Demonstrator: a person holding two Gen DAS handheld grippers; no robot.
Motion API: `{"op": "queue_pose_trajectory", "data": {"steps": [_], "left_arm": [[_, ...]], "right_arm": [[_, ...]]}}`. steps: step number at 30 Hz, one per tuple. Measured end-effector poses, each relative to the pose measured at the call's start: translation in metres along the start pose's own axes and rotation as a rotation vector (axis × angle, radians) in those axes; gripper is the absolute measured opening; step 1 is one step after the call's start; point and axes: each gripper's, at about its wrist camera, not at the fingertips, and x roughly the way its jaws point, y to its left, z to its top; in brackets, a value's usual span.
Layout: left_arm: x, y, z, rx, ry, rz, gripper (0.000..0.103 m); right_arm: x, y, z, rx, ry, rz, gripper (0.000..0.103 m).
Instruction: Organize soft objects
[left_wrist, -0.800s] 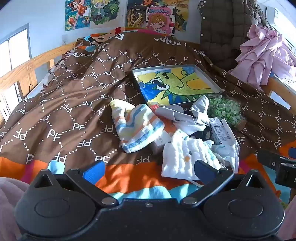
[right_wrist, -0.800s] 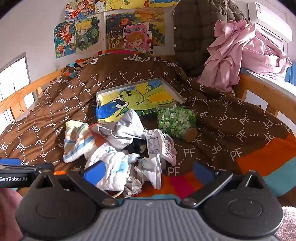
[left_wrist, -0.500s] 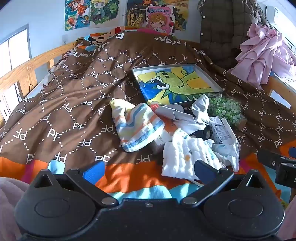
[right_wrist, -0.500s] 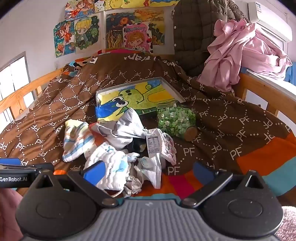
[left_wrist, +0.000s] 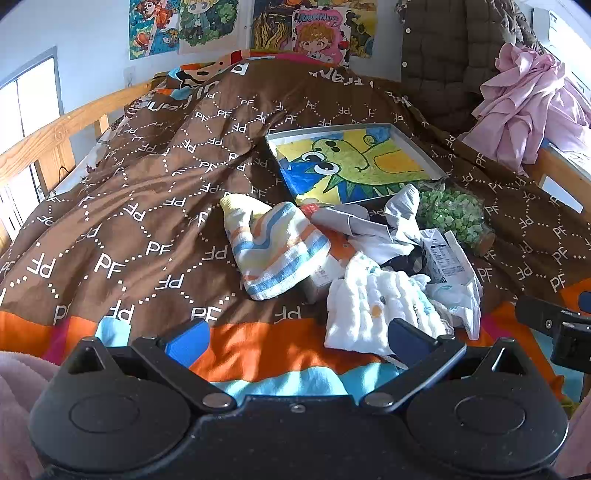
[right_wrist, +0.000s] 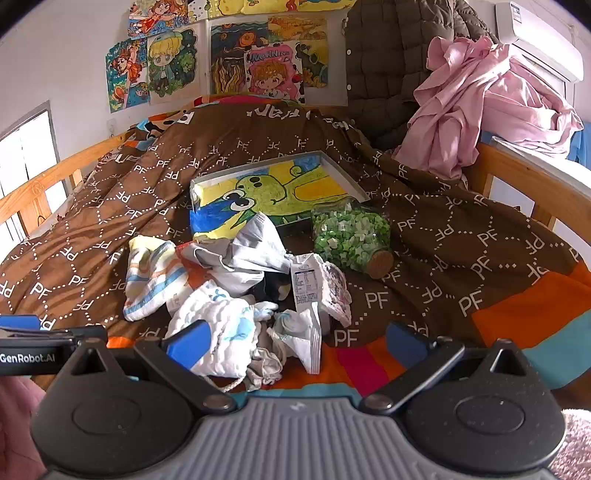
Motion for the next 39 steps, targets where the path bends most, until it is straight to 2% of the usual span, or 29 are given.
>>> {"op": "queue_pose_trajectory", "data": {"steps": [39], "left_arm": [[0.0013, -0.0015, -0.0002, 0.004, 0.010, 0.002, 0.102]], "right_arm": [[0.0016, 0.0007, -0.0001, -0.001, 0.008, -0.001, 0.103]]}}
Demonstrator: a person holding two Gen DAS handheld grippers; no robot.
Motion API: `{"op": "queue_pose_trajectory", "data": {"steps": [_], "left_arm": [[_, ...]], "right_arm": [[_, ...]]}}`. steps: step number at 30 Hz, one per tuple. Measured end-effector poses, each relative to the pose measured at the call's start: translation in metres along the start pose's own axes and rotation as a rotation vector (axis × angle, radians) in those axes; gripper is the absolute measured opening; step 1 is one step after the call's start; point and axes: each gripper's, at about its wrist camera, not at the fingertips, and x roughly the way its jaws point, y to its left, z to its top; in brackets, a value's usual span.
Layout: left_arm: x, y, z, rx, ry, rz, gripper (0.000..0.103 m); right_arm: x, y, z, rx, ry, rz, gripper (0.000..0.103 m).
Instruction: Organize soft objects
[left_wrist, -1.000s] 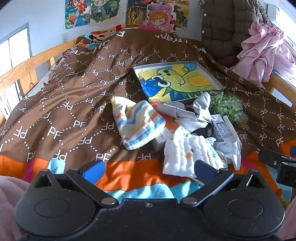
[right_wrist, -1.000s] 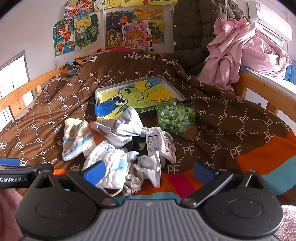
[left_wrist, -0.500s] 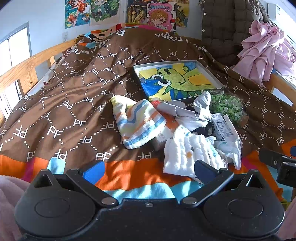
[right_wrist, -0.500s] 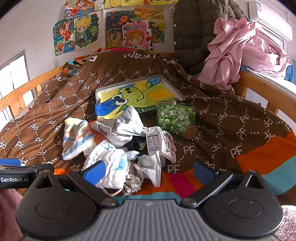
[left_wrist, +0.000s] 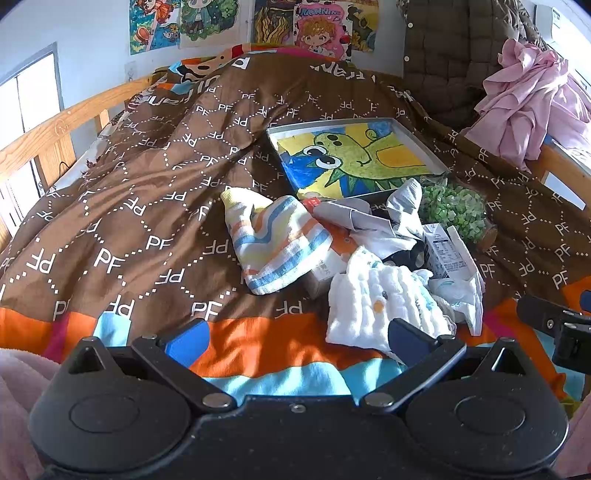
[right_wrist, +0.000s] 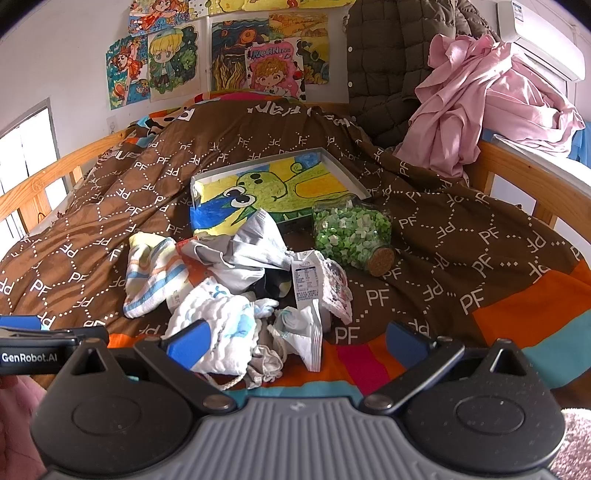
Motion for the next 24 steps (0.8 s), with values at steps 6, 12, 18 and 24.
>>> {"op": "queue_pose_trajectory", "data": {"steps": [6, 12, 18, 24], "left_arm": [[0.0001, -0.0004, 0.0002, -0.001, 0.002, 0.001, 0.102], [-0.0004, -0.0012, -0.0002, -0.001, 0.003, -0.004, 0.102], [-0.0010, -0.0008, -0.0024, -0.001, 0.003, -0.005, 0.102], [-0.0009, -0.0011, -0.0021, -0.001, 0.004, -0.004, 0.102]], "right_arm": [[0.0004, 0.0002, 0.0000, 0.000, 0.001, 0.000, 0.103], [0.0004, 0.0004, 0.0001, 0.000, 0.002, -0.001, 0.103], [0.0004, 0.0003, 0.0002, 0.000, 0.002, -0.001, 0.103], [0.0005, 0.0004, 0.0001, -0.001, 0.003, -0.001, 0.103]]}}
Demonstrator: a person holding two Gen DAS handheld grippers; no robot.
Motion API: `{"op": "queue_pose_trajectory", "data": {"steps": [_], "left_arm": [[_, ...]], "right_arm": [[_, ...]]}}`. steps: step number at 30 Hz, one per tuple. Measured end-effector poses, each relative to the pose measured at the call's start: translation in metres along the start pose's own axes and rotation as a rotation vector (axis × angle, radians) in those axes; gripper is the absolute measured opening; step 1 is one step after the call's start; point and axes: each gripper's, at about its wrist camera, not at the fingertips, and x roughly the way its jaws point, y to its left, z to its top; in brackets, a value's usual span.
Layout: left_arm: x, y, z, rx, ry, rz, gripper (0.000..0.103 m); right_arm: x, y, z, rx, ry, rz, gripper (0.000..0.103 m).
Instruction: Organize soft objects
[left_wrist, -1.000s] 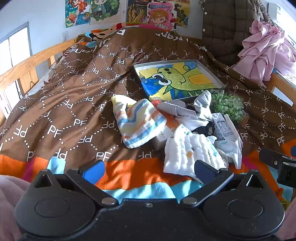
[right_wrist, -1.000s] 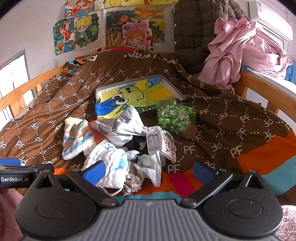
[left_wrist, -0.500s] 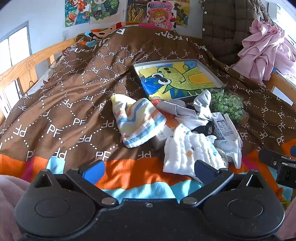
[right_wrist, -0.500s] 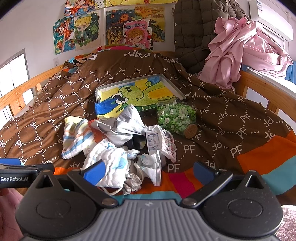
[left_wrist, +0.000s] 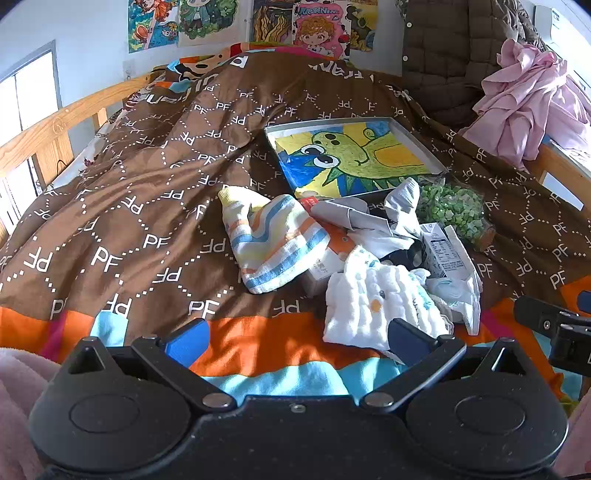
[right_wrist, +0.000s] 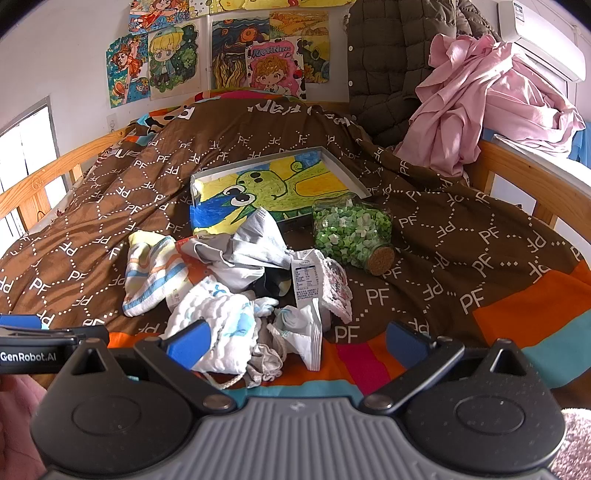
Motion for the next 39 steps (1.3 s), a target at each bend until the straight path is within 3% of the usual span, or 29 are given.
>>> {"op": "queue_pose_trajectory", "data": {"steps": [19, 24, 31, 39], "left_arm": [[0.001, 0.000, 0.001, 0.000, 0.005, 0.001, 0.102], [0.003, 0.003, 0.004, -0.026, 0.040, -0.009, 0.102], [0.016, 0.002, 0.023, -0.011, 0.108, -0.099, 0.102], [0.060, -0.011, 0.061, 0.147, 0.197, -0.231, 0.102]], "right_arm": [[0.000, 0.000, 0.000, 0.000, 0.002, 0.000, 0.103], [-0.001, 0.000, 0.002, 0.005, 0.000, 0.006, 0.103], [-0.006, -0.018, 0.004, 0.105, -0.074, 0.099, 0.103], [0.044, -0.031, 0.046, 0.039, 0.011, 0.193, 0.103]]}}
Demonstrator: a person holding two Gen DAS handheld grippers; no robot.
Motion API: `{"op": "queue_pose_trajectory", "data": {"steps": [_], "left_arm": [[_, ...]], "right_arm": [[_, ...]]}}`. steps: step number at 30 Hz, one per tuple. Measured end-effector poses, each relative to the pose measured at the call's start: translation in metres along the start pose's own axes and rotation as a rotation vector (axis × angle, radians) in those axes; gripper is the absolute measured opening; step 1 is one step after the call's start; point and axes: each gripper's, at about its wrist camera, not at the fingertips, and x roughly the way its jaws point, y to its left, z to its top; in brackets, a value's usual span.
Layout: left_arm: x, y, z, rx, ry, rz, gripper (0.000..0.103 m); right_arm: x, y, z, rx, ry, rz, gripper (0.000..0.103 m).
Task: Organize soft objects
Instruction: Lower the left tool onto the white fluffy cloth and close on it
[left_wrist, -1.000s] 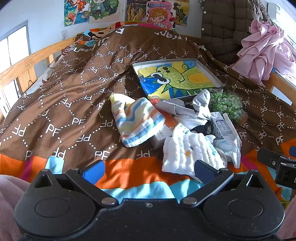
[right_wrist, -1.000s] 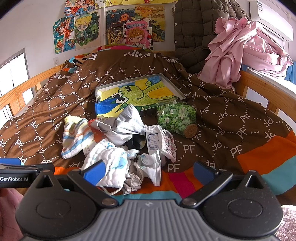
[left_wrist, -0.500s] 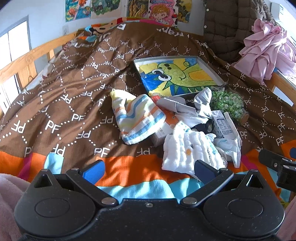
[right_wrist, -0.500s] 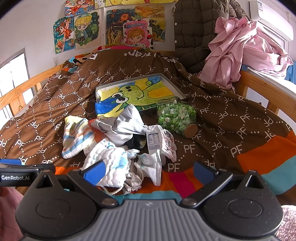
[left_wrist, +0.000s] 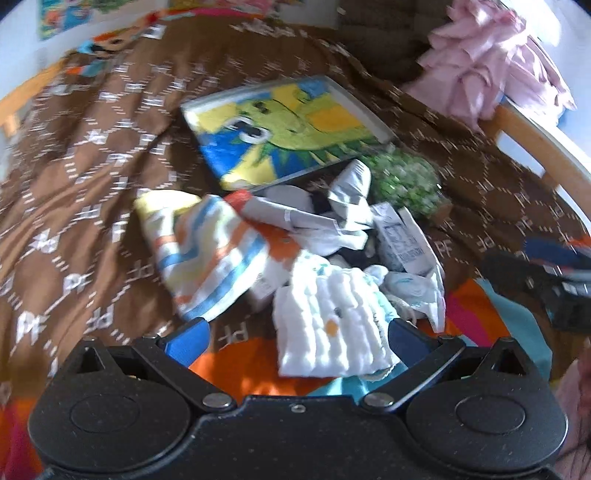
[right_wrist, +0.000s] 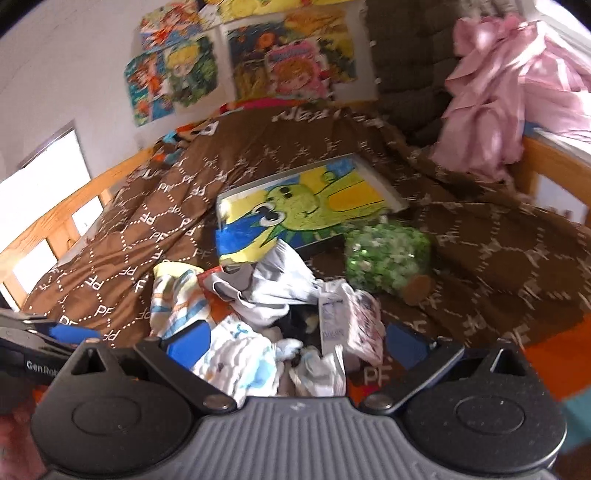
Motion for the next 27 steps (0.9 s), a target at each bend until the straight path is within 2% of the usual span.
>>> {"op": "queue_pose_trajectory", "data": {"steps": [5, 11, 13, 16, 20, 23, 27], "left_arm": [[0.035, 0.005, 0.010, 0.025, 0.070, -0.093, 0.102], [0.069, 0.011, 0.011, 0.010, 0.139, -0.119, 0.101], [0.079, 0.013, 0.012, 0.003, 0.164, -0.136, 0.100], [0.092, 0.018, 0.012, -0.011, 0.201, -0.156, 0.097], [0.110, 0.030, 0.012, -0.101, 0.260, -0.184, 0.090], [0.119, 0.039, 0.009, -0.175, 0.301, -0.219, 0.081], [0.127, 0.048, 0.003, -0.281, 0.339, -0.260, 0.076]], "right_arm": [[0.036, -0.010, 0.018, -0.046, 0.041, 0.054, 0.103], [0.072, -0.018, 0.029, -0.100, 0.096, 0.129, 0.103], [0.081, -0.016, 0.029, -0.154, 0.115, 0.117, 0.103], [0.092, -0.015, 0.023, -0.208, 0.189, 0.046, 0.103], [0.105, -0.022, 0.012, -0.199, 0.305, 0.012, 0.102], [0.117, -0.027, 0.005, -0.153, 0.390, 0.029, 0.099], [0.126, -0.027, -0.003, -0.128, 0.466, 0.050, 0.094]]}}
